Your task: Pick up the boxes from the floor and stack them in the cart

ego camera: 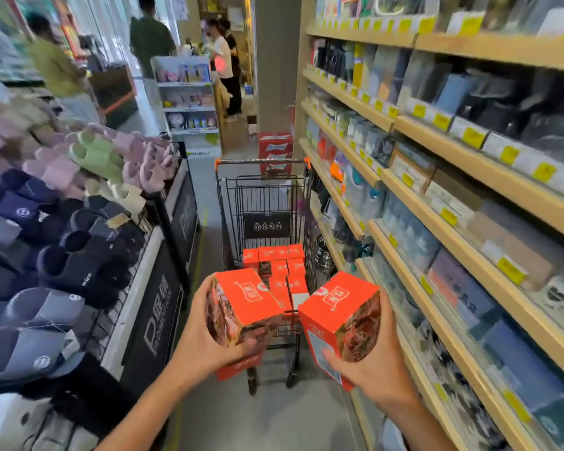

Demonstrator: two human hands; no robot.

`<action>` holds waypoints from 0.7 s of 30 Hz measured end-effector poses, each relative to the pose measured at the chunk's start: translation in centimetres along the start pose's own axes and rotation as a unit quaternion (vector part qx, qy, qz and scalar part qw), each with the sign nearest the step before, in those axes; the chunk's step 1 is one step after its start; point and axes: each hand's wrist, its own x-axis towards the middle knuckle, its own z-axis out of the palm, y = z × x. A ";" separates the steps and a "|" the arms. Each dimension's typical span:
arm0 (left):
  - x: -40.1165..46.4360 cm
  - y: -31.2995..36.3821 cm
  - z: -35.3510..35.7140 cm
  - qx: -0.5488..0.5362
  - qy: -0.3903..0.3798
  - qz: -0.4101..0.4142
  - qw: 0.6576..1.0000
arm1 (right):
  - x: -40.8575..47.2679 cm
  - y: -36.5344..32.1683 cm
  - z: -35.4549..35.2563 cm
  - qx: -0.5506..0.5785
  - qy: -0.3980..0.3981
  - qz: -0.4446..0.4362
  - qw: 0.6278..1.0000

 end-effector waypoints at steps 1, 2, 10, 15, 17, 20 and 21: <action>0.9 0.0 0.1 0.003 0.002 -0.002 1.000 | 1.5 0.2 0.1 0.005 -0.011 -0.003 1.000; 2.0 -0.2 0.4 0.005 0.008 -0.004 1.000 | 3.1 0.6 0.2 0.013 -0.022 -0.007 1.000; 8.7 -4.4 0.0 -0.004 0.043 -0.049 0.998 | 13.2 3.8 3.8 0.034 -0.079 -0.002 0.996; 14.6 -8.8 -2.8 -0.005 0.036 -0.063 0.997 | 19.4 4.4 7.9 -0.017 -0.095 -0.006 0.995; 17.3 -10.4 -4.0 -0.009 0.027 -0.062 0.998 | 21.6 4.1 9.8 -0.050 -0.097 -0.021 0.994; 21.5 -12.8 -6.0 -0.021 0.004 -0.072 0.997 | 25.0 4.0 12.6 -0.076 -0.089 -0.028 0.993; 22.7 -13.4 -6.6 -0.020 -0.004 -0.075 0.997 | 25.8 3.9 13.3 -0.082 -0.088 -0.026 0.992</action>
